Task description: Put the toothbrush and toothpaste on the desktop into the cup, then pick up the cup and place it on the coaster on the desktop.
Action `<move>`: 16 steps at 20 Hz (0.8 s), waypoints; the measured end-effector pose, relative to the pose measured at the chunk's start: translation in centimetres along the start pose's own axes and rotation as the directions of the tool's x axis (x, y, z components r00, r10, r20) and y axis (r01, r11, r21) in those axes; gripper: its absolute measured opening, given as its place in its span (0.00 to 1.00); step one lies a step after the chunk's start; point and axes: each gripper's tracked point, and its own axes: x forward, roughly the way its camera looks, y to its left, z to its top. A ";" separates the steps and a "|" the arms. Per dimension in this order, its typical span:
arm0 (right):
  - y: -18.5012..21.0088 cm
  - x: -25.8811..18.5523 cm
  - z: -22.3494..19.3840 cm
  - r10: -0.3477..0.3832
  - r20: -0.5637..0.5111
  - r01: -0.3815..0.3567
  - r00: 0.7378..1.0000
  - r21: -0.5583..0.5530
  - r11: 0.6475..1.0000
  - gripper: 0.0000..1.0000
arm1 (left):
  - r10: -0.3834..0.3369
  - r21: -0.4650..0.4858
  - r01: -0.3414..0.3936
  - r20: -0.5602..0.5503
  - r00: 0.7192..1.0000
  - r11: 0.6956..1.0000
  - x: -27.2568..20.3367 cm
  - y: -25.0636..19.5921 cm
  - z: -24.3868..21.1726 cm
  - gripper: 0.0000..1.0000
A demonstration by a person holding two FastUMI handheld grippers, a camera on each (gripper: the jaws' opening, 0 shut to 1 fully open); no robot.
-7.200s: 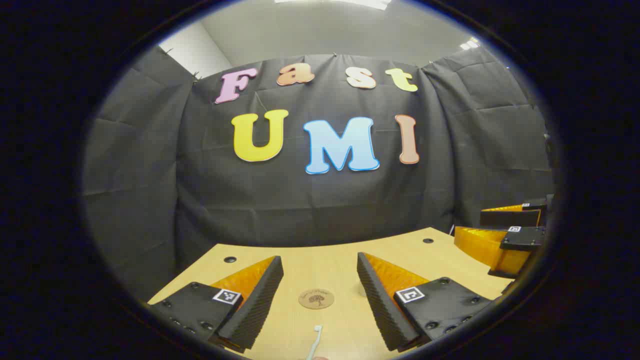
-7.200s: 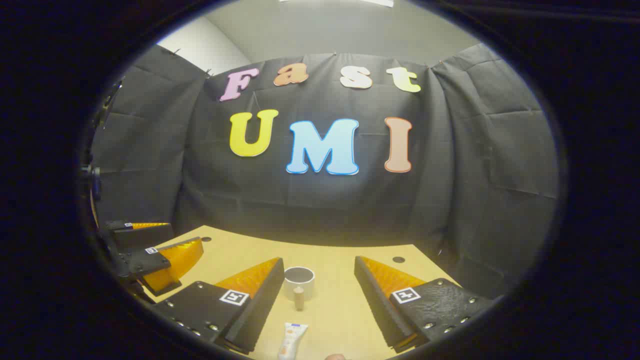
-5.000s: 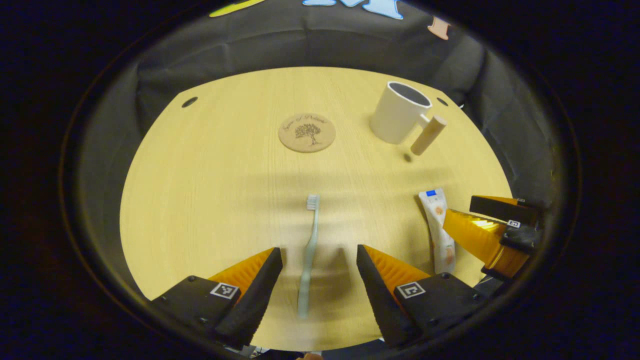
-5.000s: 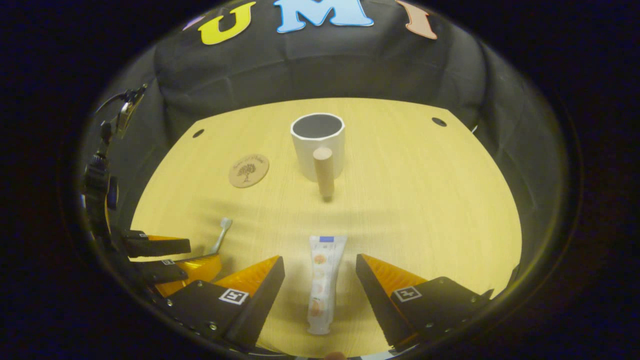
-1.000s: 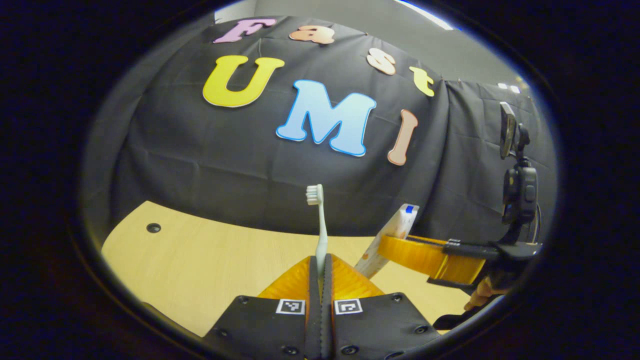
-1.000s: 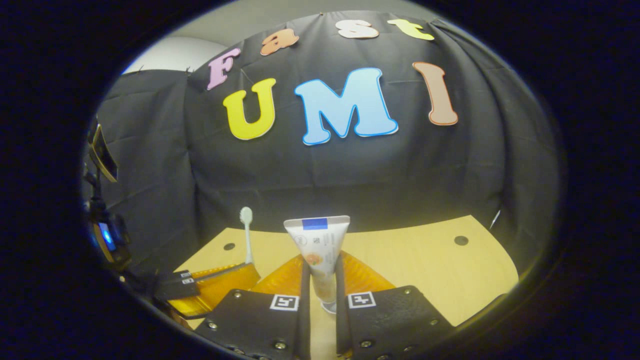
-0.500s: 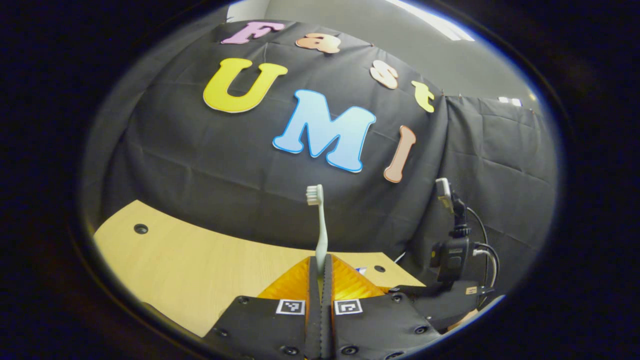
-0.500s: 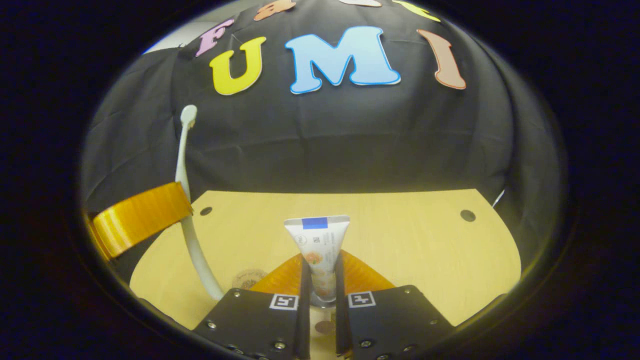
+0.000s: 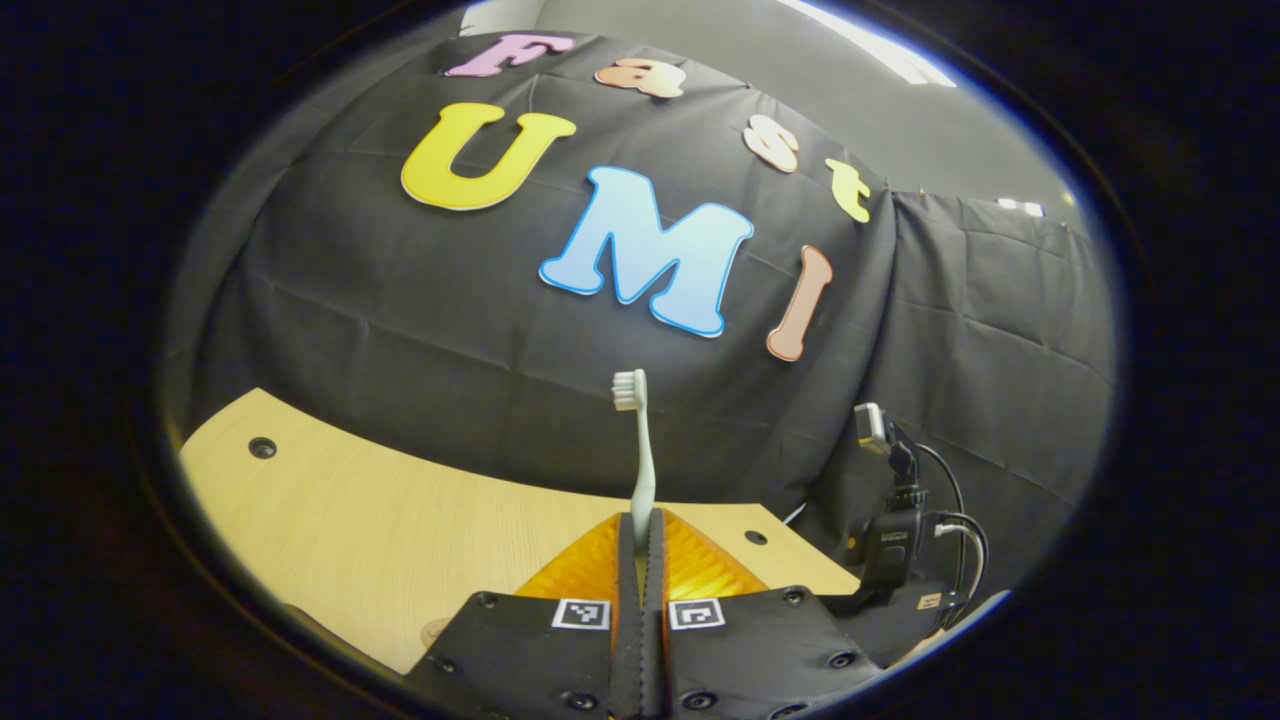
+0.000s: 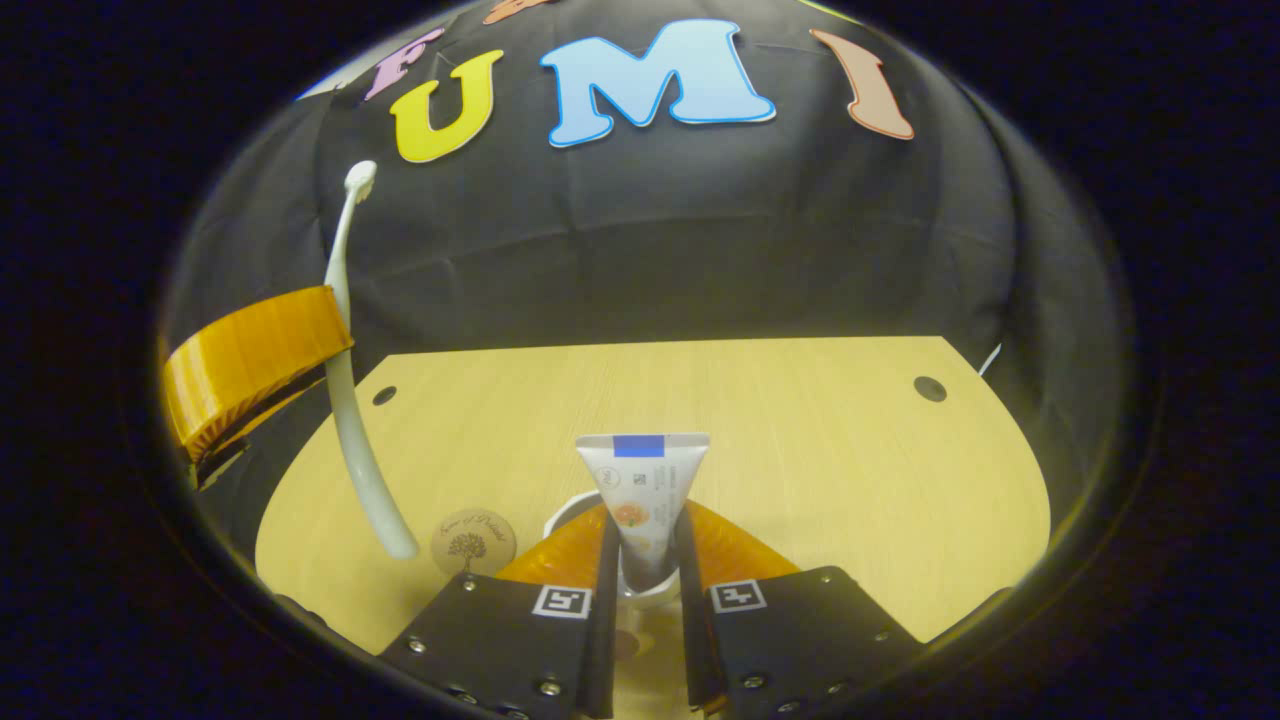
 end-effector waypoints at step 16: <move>0.4 -6.4 7.0 0.098 0.247 -0.111 0.964 0.038 0.993 0.54 | -0.016 -0.002 0.016 -0.016 1.000 1.000 4.3 -0.3 -1.4 0.07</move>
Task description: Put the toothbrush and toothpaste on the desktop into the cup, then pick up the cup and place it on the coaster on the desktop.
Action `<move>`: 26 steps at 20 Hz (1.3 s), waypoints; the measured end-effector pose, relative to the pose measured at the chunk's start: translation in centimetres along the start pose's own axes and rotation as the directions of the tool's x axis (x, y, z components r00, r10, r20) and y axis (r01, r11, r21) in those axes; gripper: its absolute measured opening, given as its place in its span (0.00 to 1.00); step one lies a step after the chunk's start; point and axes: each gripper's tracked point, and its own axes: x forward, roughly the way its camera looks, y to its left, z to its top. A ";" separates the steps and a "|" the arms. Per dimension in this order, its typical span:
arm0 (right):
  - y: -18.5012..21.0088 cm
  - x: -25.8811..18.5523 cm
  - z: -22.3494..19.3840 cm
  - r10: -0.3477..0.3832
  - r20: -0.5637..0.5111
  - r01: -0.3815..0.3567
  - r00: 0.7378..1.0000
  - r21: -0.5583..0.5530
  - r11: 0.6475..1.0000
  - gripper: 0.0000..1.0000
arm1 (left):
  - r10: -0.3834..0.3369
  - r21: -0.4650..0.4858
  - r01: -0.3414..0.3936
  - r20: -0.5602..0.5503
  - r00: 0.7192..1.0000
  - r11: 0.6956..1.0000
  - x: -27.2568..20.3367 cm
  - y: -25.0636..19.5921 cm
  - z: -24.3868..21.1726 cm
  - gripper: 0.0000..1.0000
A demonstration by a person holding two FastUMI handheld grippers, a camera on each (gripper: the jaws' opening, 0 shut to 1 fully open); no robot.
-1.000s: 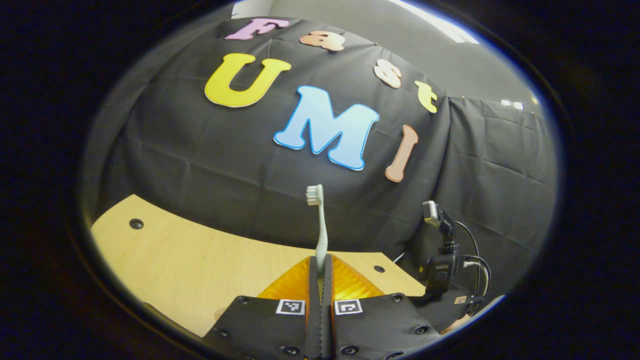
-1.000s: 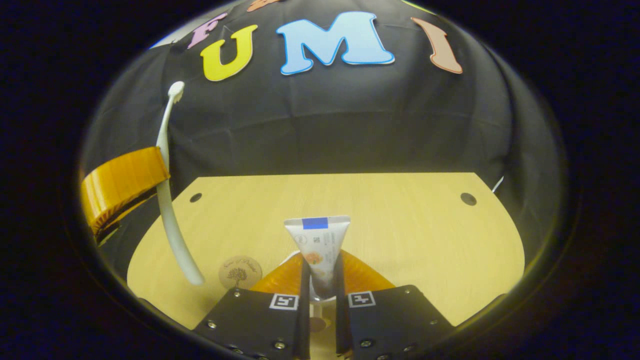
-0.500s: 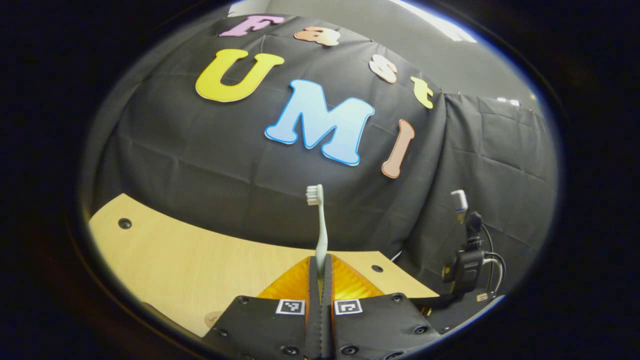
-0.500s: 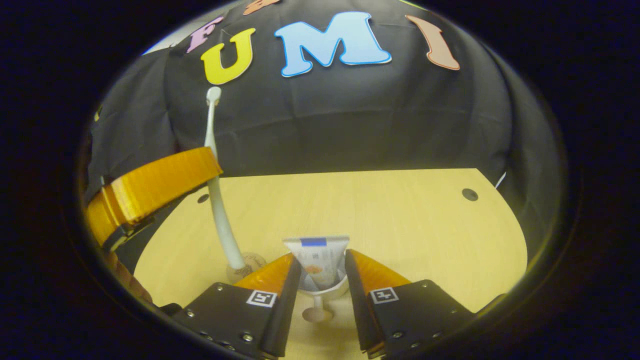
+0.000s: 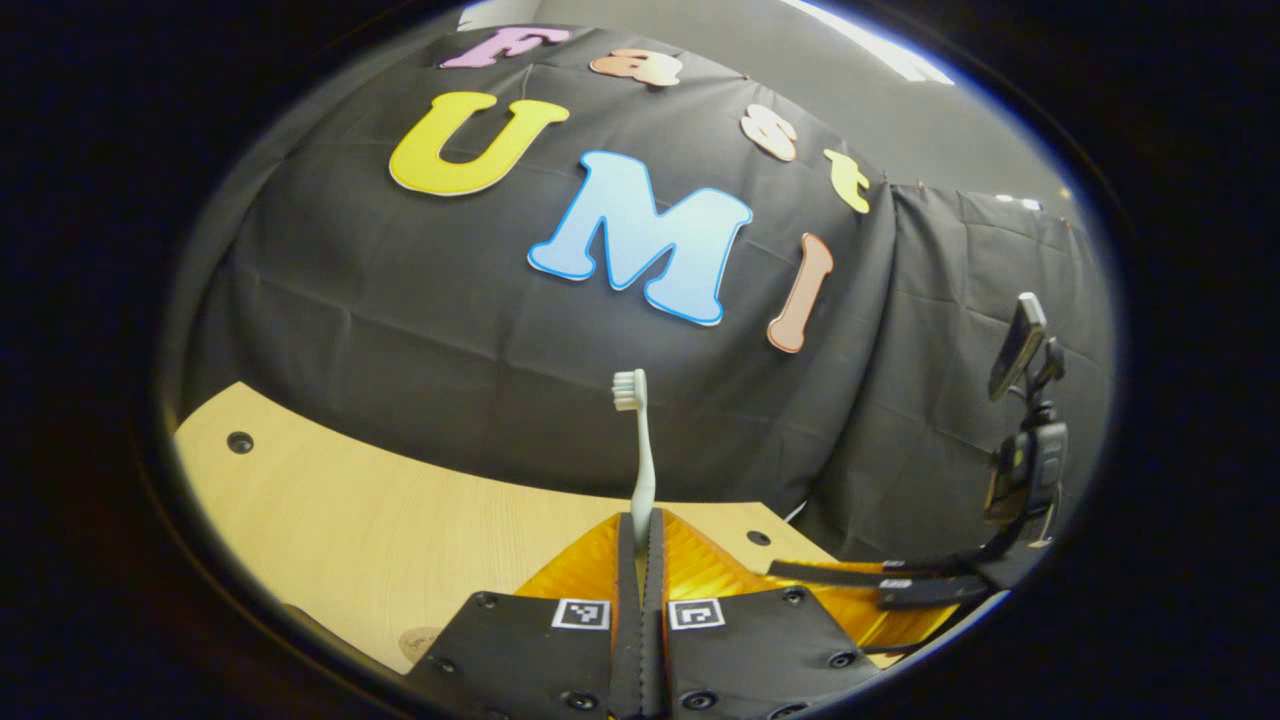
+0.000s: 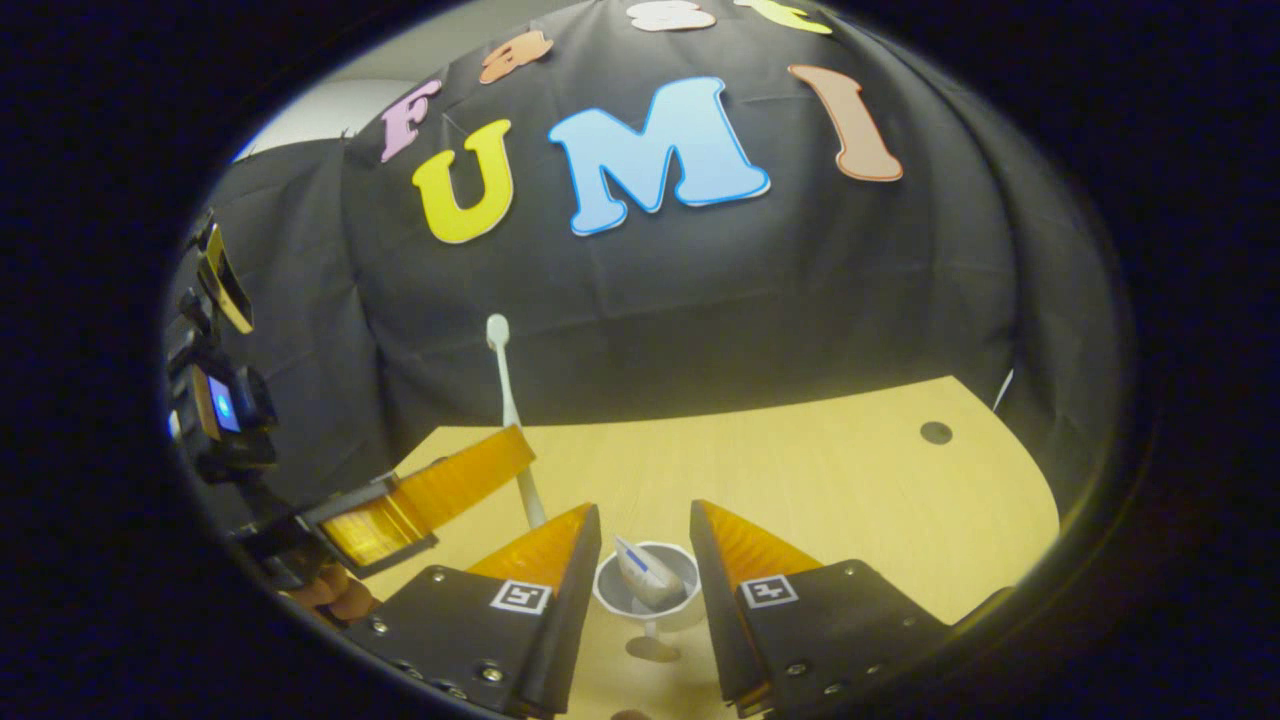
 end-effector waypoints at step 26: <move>-6.4 -6.7 3.6 -0.178 0.215 0.198 0.960 -0.073 0.978 0.96 | 0.024 0.062 -0.016 -0.127 0.992 0.998 3.5 -0.2 -6.4 0.09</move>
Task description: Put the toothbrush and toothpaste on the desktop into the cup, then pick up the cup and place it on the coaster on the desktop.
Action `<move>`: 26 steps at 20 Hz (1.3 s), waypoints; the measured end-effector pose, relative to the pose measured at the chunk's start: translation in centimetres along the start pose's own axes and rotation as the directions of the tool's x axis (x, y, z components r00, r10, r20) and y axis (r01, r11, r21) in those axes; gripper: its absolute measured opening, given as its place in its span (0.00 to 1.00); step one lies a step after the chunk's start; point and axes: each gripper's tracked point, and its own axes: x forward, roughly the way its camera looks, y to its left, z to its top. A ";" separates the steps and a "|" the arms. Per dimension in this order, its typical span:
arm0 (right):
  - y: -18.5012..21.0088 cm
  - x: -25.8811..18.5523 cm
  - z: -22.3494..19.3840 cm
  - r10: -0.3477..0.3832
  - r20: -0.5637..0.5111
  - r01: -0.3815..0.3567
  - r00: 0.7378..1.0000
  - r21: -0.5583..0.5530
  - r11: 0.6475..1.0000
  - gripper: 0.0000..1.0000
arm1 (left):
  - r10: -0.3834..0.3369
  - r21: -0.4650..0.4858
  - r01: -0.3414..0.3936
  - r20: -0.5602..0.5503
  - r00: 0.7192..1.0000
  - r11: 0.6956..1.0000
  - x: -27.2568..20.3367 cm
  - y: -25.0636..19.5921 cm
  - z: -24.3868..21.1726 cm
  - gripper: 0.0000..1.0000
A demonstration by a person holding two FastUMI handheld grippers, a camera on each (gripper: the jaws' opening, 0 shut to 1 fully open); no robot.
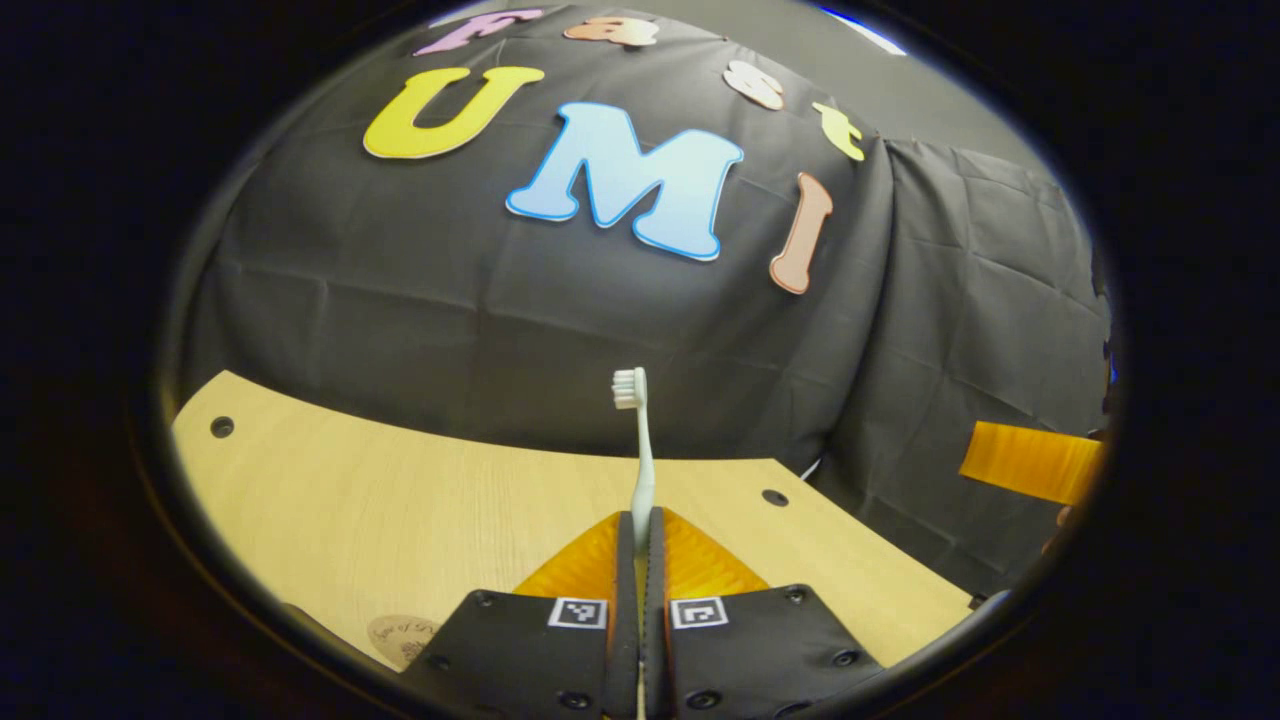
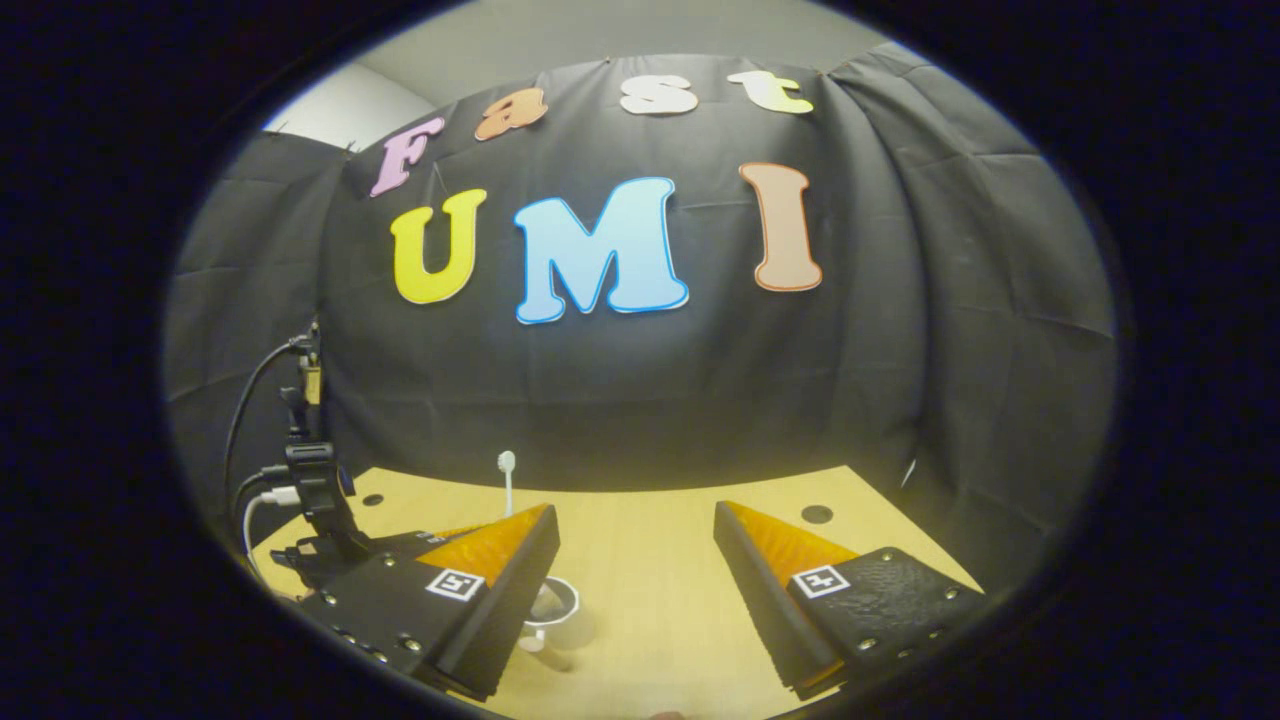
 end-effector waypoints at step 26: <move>3.2 -1.0 -6.6 0.055 -0.288 -0.062 0.956 -0.017 0.998 0.96 | 0.110 0.110 -0.114 0.038 0.993 0.987 -8.8 -0.3 2.0 0.96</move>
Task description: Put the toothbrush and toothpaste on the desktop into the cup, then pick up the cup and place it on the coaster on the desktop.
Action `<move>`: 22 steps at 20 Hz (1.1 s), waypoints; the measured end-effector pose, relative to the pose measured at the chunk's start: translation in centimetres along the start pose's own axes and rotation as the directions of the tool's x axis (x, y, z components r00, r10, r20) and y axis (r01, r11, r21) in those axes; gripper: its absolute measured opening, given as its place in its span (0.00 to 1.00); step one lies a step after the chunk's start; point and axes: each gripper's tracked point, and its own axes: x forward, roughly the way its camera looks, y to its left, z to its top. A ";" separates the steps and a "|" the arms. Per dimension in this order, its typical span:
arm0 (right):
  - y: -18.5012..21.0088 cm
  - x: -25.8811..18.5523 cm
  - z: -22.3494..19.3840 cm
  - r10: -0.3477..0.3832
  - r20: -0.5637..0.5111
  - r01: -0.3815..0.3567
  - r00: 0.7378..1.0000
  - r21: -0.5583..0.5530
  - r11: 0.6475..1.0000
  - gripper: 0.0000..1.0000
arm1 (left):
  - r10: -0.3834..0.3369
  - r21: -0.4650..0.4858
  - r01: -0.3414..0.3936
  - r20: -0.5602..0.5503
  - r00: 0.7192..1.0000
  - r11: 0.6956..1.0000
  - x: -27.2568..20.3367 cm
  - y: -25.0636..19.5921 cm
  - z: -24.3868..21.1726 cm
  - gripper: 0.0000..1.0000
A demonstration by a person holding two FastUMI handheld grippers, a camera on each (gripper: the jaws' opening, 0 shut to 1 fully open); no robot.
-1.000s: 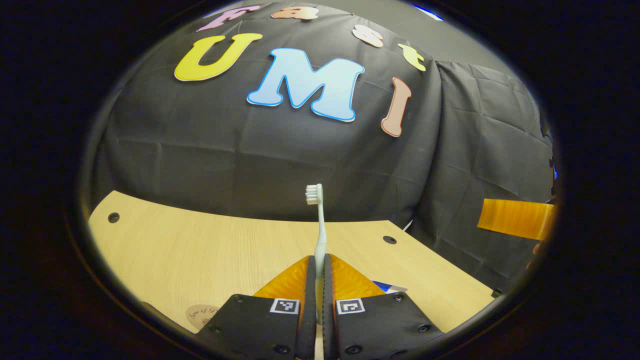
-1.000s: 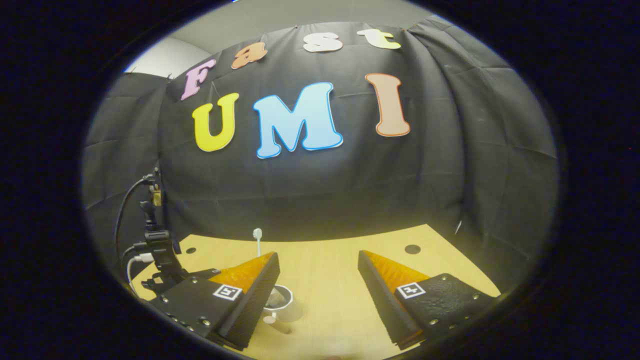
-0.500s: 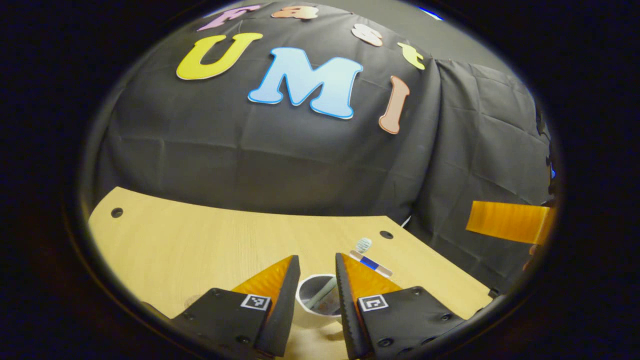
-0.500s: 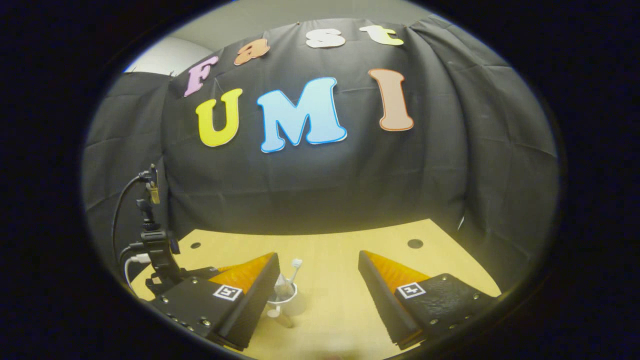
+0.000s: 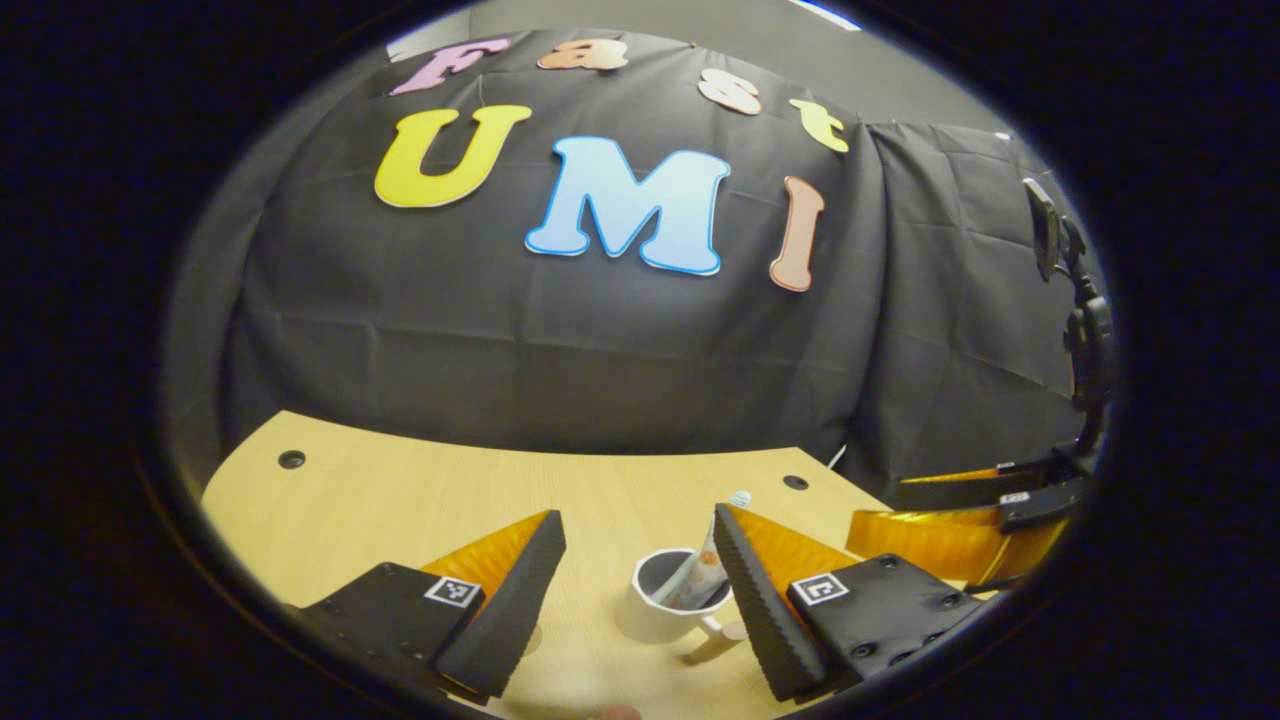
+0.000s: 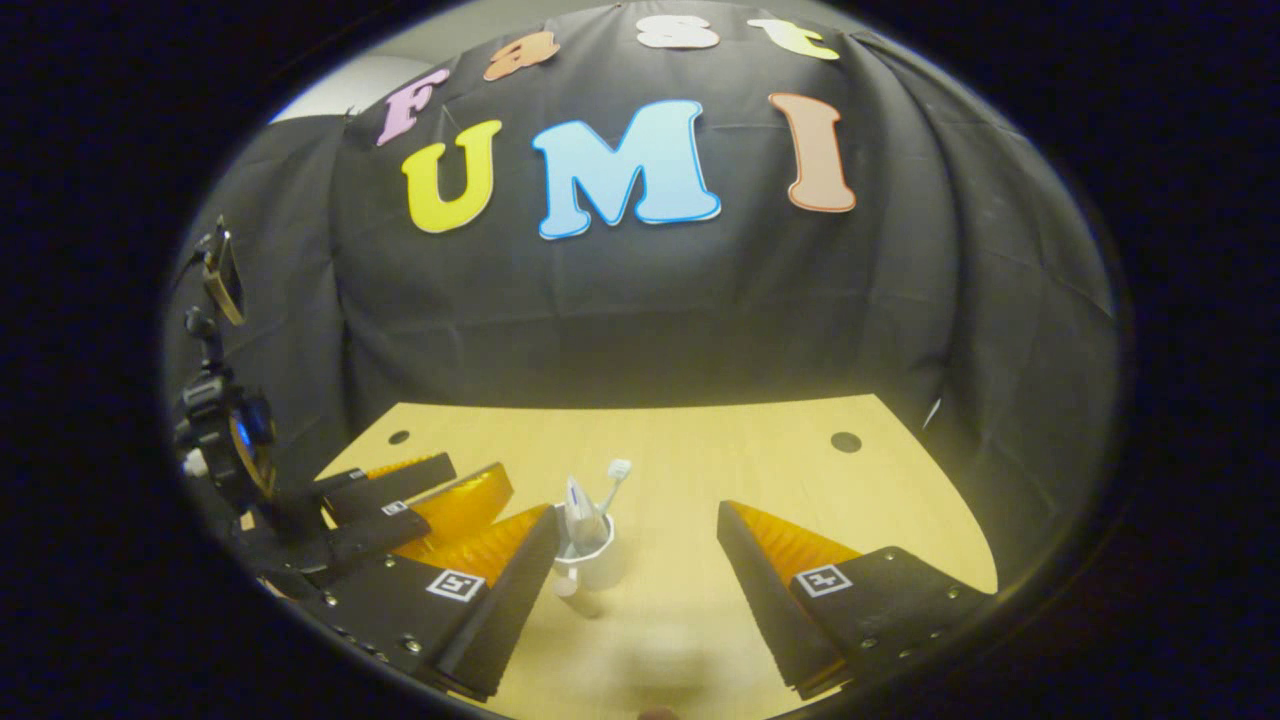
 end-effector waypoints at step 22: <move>6.2 7.0 -10.8 0.004 -0.596 -0.080 0.803 -0.101 0.992 0.97 | 0.149 0.013 -0.149 -0.023 0.989 0.989 -10.2 6.2 -1.4 0.96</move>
